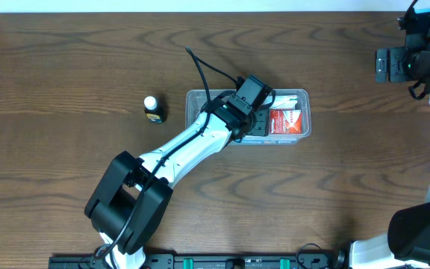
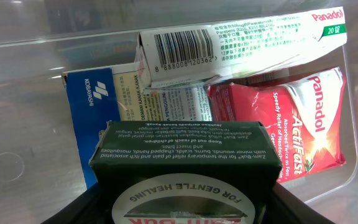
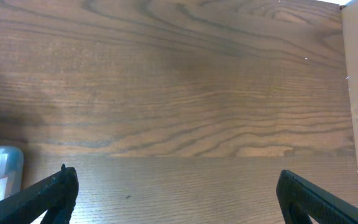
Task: Pack container
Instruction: 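Release the Zam-Buk box and lift left gripper away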
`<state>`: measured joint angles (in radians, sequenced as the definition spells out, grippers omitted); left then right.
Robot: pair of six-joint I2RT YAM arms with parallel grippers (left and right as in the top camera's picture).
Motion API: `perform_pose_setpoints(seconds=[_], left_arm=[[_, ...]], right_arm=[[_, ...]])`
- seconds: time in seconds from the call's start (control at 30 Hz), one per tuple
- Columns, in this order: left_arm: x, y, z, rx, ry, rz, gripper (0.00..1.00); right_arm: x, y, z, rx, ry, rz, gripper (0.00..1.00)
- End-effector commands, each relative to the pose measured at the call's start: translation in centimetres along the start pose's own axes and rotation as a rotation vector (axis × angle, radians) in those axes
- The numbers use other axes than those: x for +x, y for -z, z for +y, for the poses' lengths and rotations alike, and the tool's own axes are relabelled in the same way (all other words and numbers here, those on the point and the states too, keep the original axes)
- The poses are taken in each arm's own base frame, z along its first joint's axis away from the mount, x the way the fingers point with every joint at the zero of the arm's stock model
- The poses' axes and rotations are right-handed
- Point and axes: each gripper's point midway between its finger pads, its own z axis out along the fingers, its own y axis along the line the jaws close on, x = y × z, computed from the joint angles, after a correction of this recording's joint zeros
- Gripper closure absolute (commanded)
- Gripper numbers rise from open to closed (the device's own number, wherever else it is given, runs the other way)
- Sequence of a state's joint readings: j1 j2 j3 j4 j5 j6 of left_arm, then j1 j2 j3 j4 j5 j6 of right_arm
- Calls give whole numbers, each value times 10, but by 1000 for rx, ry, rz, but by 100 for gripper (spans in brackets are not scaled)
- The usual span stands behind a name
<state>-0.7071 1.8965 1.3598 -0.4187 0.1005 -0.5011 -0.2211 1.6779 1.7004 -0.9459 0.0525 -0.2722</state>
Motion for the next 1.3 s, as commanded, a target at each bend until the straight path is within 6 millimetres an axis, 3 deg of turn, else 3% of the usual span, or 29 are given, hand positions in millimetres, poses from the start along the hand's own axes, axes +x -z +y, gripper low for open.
perform_pose_setpoints(seconds=[0.0,0.03,0.07,0.57,0.7,0.83,1.0,1.13,1.27], left_arm=[[-11,5,-4,2,5,-32,40],[-11,5,-4,2,5,-32,6],[-11,5,-4,2,5,-32,1],[-11,5,-4,3,5,-33,2],[-13,15,-10,39,8,-30,2],[-20,45,-9,62,-34,-50,2],[-39,96,10,53,-86,-121,2],[-53,136,43,21,-13,-175,2],[-61,165,93,-49,97,-204,2]], right_arm=[[-2,3,-1,-1,-12,-8,1],[-2,3,-1,-1,-12,-8,1],[-2,3,-1,-1,-12,-8,1],[-2,3,-1,-1,-12,-8,1],[-2,3,-1,-1,-12,-8,1],[-2,3,-1,-1,-12,-8,1],[-2,3,-1,-1,-12,-8,1],[-2,3,-1,-1,-12,-8,1],[-2,3,-1,-1,-12,-8,1]])
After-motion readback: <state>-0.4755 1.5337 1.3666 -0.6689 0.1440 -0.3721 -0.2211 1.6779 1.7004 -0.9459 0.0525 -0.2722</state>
